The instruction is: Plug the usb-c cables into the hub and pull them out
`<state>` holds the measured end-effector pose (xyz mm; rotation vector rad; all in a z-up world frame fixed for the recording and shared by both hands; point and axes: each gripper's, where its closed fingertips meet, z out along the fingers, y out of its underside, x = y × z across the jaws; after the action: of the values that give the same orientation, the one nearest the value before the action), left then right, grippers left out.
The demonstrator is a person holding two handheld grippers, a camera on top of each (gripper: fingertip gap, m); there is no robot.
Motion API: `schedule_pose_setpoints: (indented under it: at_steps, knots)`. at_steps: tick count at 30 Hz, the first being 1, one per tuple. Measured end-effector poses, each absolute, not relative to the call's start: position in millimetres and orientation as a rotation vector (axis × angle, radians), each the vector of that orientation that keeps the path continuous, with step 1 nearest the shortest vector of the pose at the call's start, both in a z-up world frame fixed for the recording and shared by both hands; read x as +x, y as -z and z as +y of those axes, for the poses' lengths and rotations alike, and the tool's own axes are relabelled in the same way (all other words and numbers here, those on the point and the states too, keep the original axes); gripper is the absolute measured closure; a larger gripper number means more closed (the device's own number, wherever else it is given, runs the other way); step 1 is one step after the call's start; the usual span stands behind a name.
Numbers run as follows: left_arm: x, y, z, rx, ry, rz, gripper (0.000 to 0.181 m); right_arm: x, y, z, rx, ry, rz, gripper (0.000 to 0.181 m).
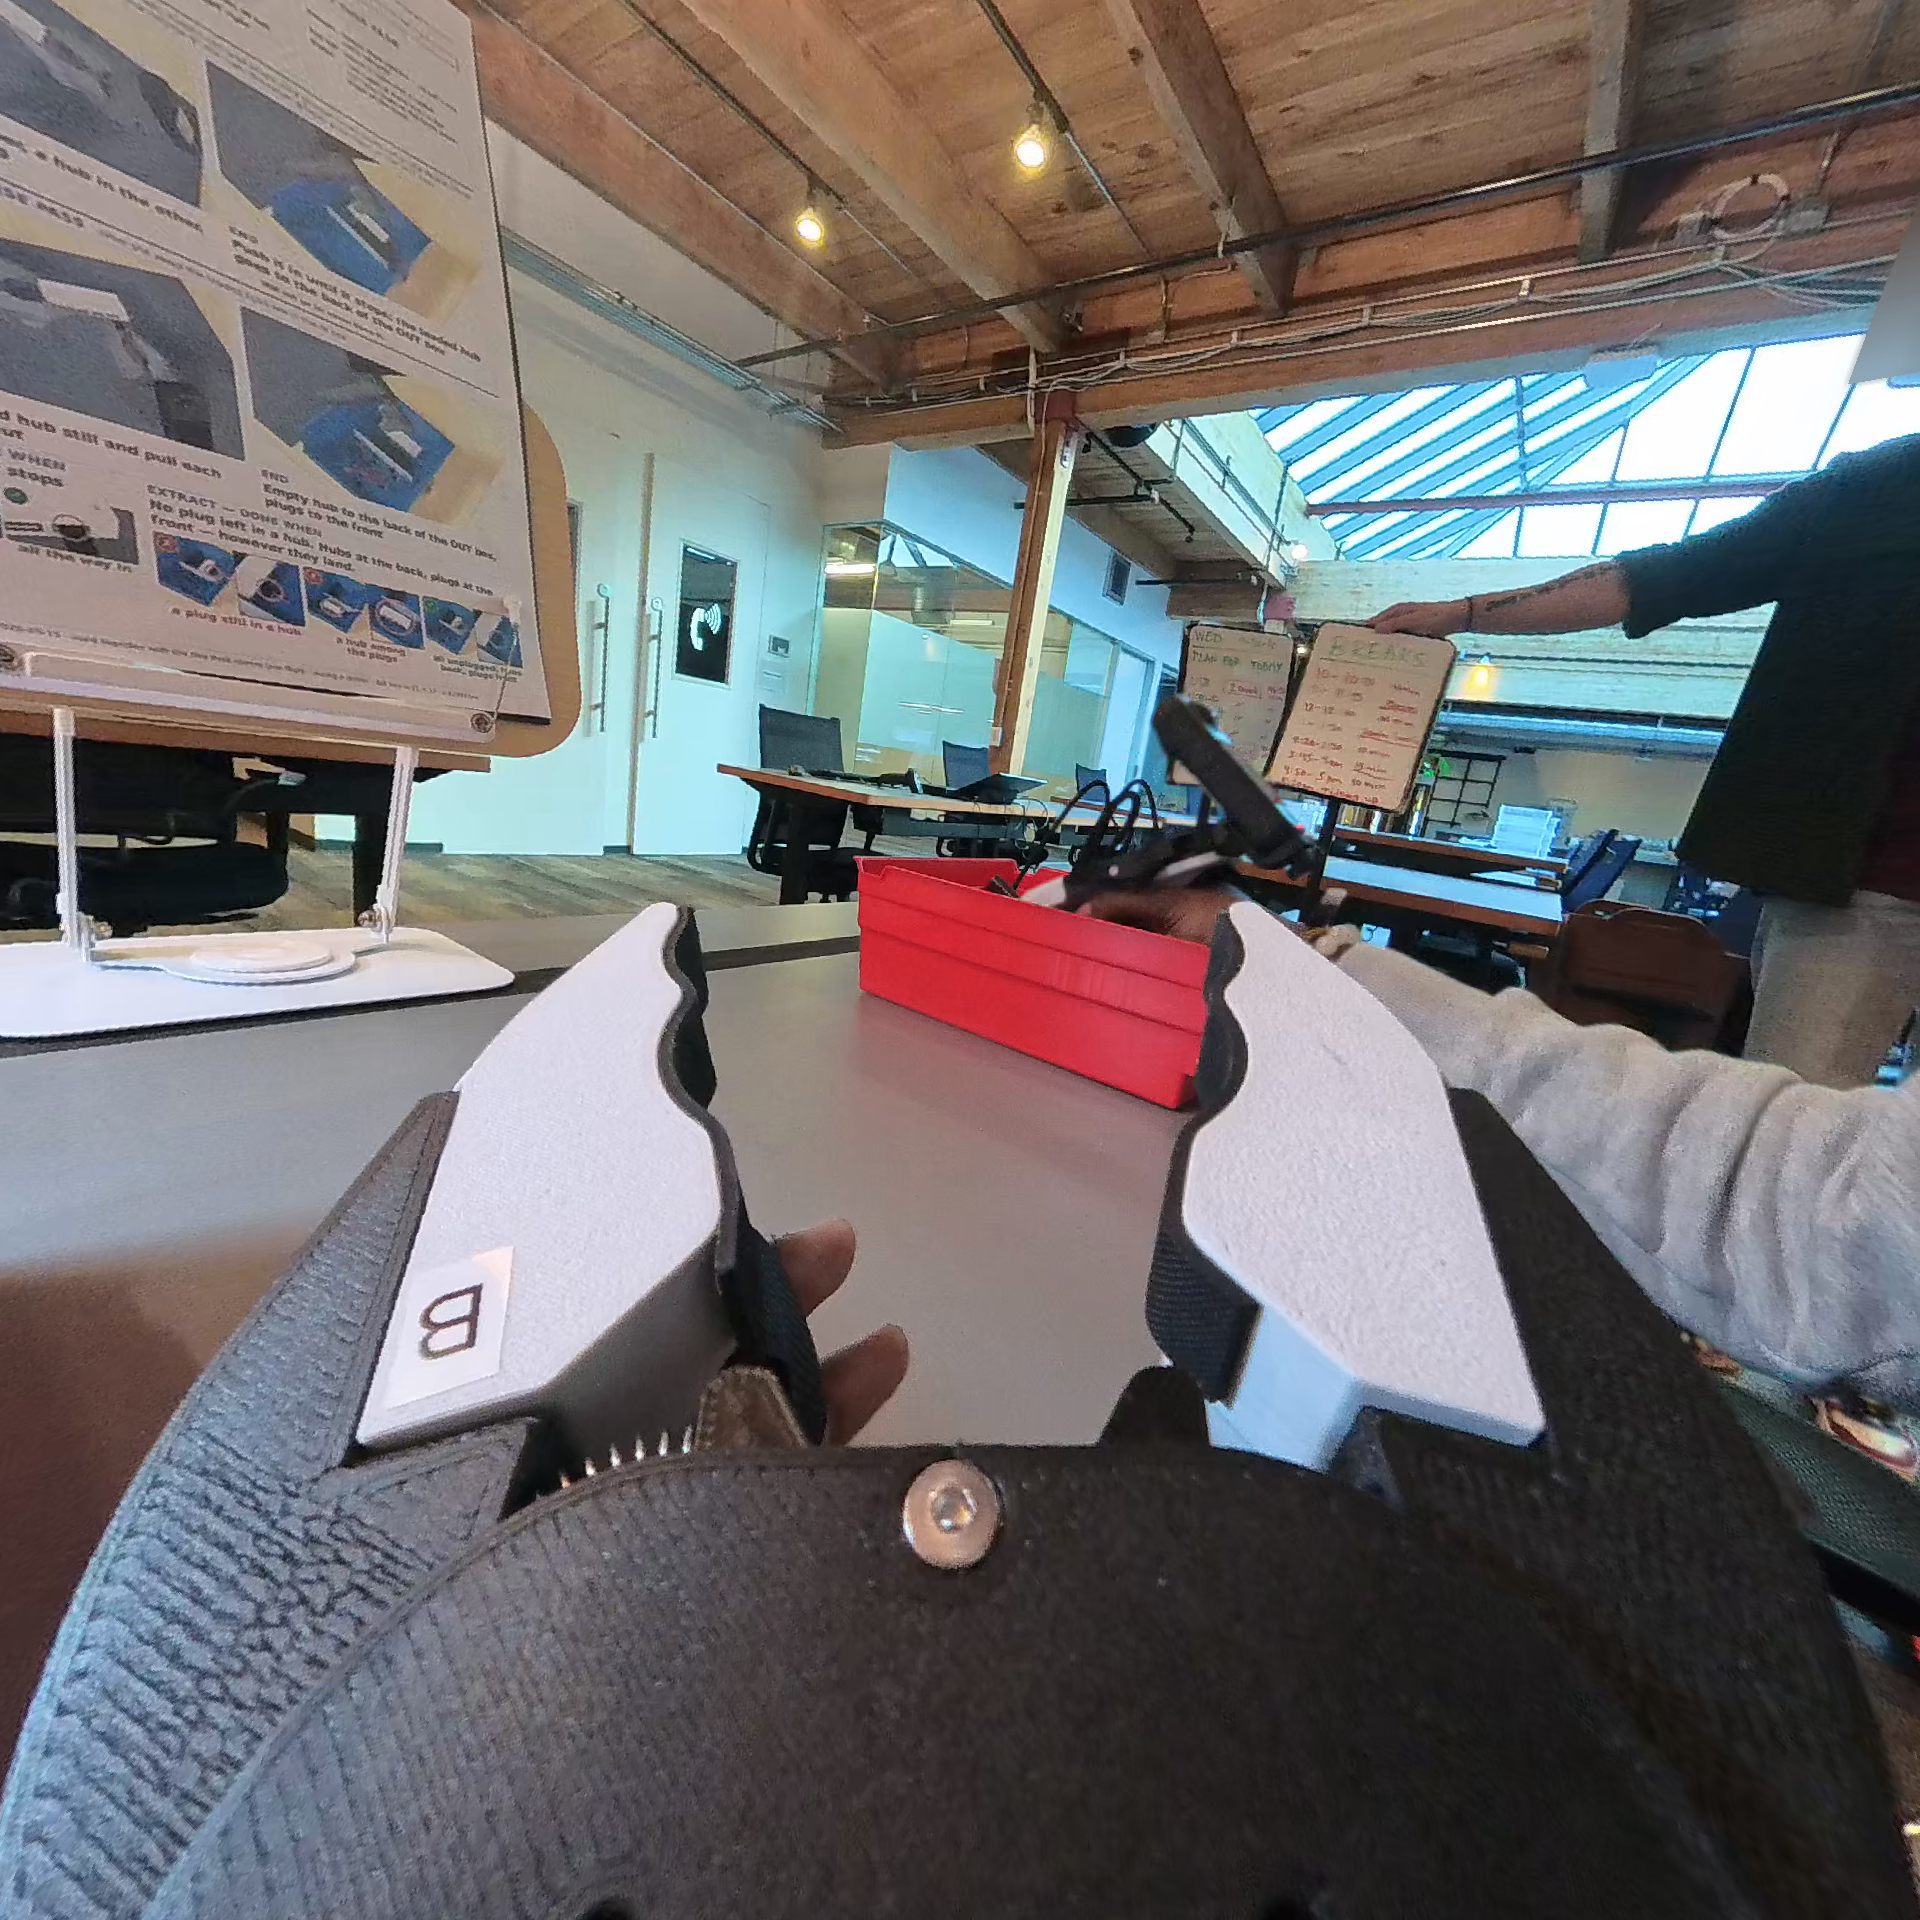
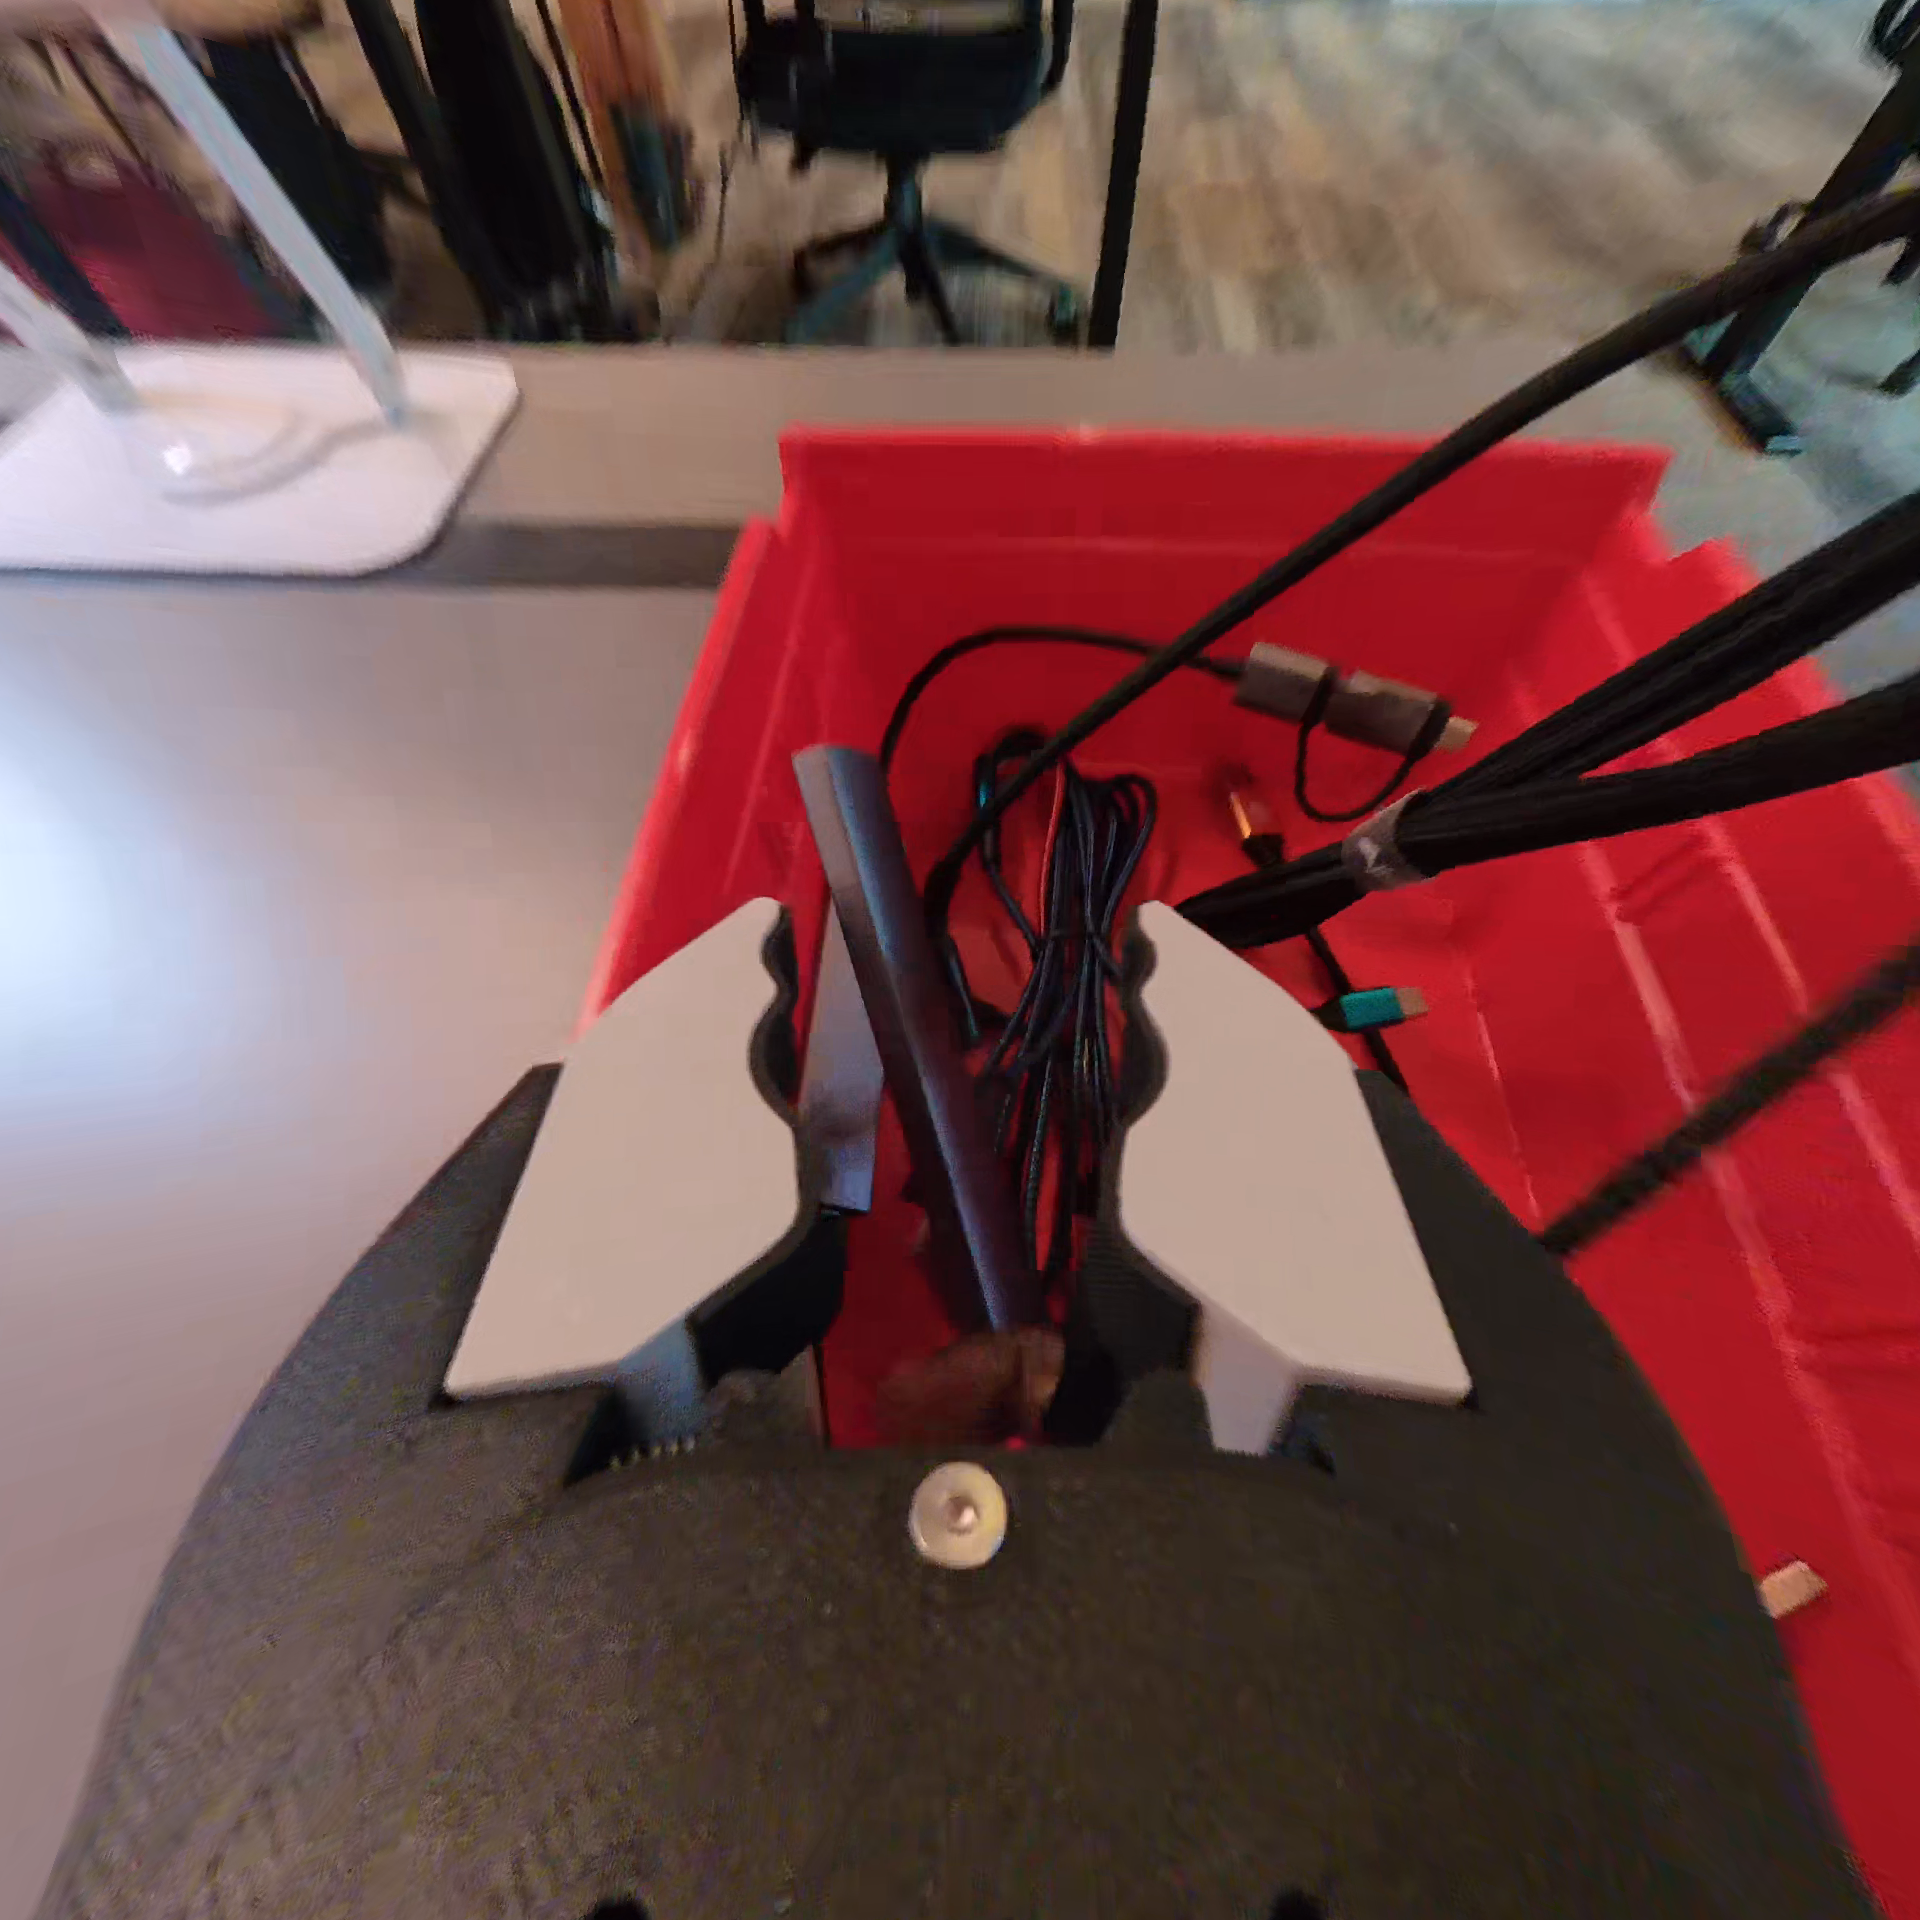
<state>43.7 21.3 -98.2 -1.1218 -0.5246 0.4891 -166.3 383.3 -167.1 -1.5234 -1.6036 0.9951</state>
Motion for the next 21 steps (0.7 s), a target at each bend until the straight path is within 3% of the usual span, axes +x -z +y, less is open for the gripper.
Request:
schedule_pose_setpoints:
  at_steps: [7,16,21]
  knots:
    - [45,98,22,-1.125,-0.496,-0.515,0.089,-143,84,367,-1.372,-1.281,-1.404,0.077]
    - [51,94,26,-1.137,-0.488,-0.486,0.088,-95,-40,336,-1.115,-1.902,-1.133,0.069]
    - [65,68,22,-1.148,-0.478,-0.464,0.083,-54,-66,344,-0.987,-1.846,-0.941,0.062]
